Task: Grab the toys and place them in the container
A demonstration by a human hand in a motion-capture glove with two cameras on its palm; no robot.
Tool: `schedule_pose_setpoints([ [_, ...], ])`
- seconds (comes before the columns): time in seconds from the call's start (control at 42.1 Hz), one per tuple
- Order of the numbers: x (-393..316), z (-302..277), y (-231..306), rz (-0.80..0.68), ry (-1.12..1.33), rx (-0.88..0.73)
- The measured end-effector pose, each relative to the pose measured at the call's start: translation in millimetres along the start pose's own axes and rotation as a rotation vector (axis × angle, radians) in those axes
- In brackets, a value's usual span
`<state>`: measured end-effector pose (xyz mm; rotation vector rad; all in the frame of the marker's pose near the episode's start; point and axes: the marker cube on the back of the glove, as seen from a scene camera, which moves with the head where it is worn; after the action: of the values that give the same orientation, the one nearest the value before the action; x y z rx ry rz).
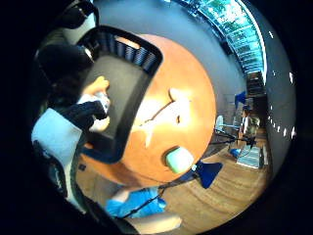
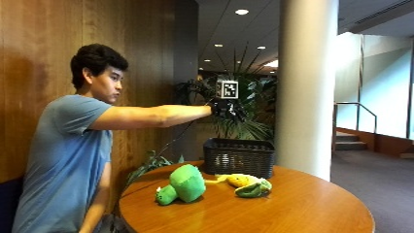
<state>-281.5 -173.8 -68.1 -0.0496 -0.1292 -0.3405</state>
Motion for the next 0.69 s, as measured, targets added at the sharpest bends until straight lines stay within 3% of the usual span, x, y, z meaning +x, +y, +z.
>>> schedule_pose_setpoints([
  [0.119,7,-12,2,-0.002,-0.023,0.024],
  [0.404,22,-13,-14,0.051,0.204,-0.036],
  [0.689,122,23,-1,0.102,0.251,-0.117],
])
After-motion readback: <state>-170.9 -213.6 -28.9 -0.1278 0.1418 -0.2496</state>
